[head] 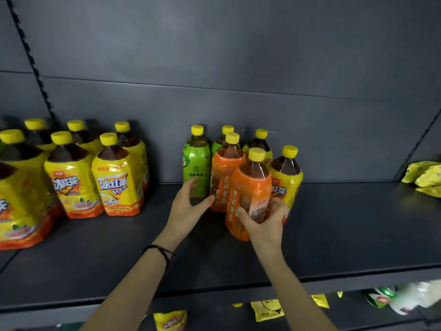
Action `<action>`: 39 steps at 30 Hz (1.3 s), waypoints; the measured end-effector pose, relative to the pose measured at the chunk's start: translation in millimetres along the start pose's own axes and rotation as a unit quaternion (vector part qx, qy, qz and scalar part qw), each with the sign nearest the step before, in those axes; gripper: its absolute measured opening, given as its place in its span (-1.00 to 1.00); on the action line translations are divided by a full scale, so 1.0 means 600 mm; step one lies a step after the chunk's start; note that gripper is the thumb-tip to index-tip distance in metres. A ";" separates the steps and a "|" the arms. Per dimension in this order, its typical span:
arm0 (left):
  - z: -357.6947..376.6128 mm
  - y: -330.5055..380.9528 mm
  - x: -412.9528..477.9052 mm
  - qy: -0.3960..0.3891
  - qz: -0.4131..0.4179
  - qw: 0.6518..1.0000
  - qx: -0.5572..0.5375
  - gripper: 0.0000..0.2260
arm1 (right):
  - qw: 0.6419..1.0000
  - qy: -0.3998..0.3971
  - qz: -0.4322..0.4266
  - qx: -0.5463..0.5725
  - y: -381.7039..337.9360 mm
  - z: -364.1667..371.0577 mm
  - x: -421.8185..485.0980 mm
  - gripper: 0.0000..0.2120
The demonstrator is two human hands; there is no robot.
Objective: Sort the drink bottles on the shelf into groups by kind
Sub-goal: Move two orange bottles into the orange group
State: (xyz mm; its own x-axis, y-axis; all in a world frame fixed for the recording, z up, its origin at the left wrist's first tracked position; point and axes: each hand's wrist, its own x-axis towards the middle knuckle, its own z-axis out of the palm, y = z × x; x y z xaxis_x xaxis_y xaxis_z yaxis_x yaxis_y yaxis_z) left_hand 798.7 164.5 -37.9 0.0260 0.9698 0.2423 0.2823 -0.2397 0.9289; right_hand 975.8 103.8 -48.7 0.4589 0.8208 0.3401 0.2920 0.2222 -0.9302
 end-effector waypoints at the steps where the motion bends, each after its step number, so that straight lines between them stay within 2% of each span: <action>1: 0.008 0.004 0.011 -0.004 -0.003 1.000 -0.013 -0.37 | 1.000 -0.008 -0.004 -0.004 0.003 -0.005 0.002 -0.29; 5: 0.046 0.022 0.050 -0.016 -0.021 0.996 -0.082 -0.37 | 0.999 -0.034 -0.035 -0.013 0.026 -0.040 0.020 -0.34; 9: 0.079 0.018 0.080 -0.009 -0.029 0.994 -0.107 -0.35 | 0.997 -0.065 -0.029 -0.005 0.037 -0.056 0.038 -0.34; 13: 0.095 0.003 0.088 0.004 -0.070 0.995 -0.071 -0.27 | 0.996 -0.082 -0.026 0.013 0.040 -0.061 0.042 -0.36; 18: 0.095 0.008 0.070 0.060 -0.051 0.996 -0.034 -0.13 | 0.995 -0.085 -0.040 0.026 0.048 -0.064 0.042 -0.37; 26: 0.059 0.015 -0.061 0.127 -0.063 0.979 -0.149 -0.32 | 0.990 -0.111 -0.042 0.072 0.034 -0.080 0.022 -0.39; 30: 0.033 0.028 -0.154 0.141 -0.041 0.977 -0.157 -0.37 | 0.982 -0.123 -0.034 0.137 0.025 -0.083 -0.031 -0.46; 33: 0.026 0.035 -0.221 0.176 -0.035 0.970 -0.166 -0.40 | 0.972 -0.154 -0.045 0.173 0.023 -0.080 -0.072 -0.43; 35: 0.023 0.044 -0.261 0.204 -0.029 0.964 -0.168 -0.39 | 0.968 -0.167 -0.048 0.180 0.017 -0.076 -0.091 -0.36; 39: 0.018 0.063 -0.331 0.264 -0.037 0.944 -0.194 -0.24 | 0.968 -0.171 -0.037 0.181 -0.005 -0.067 -0.108 -0.26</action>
State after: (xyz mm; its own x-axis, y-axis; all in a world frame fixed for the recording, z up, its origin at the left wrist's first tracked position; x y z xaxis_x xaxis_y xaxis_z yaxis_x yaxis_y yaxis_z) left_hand 814.6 -36.5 -54.1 -0.4909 0.8516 0.1841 -0.1110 -0.2707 0.9562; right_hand 979.0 28.6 -62.5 0.1260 0.9082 0.3990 -0.0277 0.4053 -0.9138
